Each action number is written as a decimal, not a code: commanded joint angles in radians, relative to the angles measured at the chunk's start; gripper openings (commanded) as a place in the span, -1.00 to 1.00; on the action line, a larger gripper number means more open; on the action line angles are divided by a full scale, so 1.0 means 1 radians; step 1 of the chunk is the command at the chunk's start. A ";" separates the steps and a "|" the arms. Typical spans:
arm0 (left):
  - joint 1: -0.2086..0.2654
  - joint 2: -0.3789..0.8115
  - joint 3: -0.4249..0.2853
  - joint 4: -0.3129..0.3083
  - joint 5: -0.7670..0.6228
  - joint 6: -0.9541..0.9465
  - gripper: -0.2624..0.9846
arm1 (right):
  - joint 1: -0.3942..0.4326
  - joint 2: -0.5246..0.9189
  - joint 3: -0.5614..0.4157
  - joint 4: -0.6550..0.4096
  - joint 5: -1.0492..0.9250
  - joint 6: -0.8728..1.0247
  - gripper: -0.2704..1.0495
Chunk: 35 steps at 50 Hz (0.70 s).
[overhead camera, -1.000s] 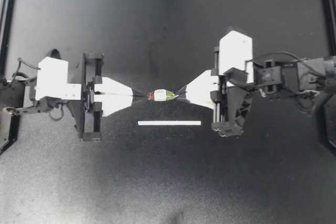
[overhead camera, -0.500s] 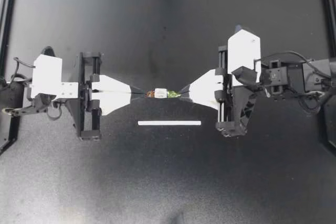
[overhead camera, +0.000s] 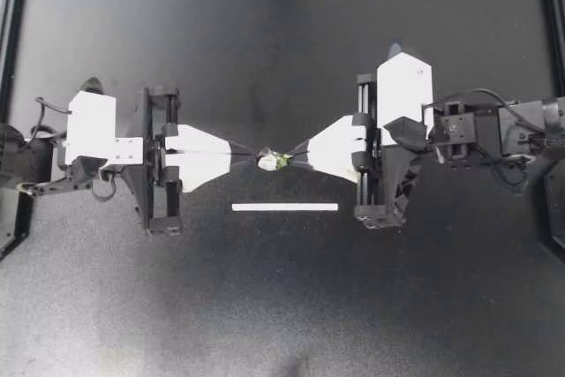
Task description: Pick up the candy and unwrap it.
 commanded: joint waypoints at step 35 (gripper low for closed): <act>0.000 -0.017 -0.021 0.003 -0.011 -0.003 -0.88 | 0.014 0.000 -0.023 -0.006 -0.029 0.025 -0.85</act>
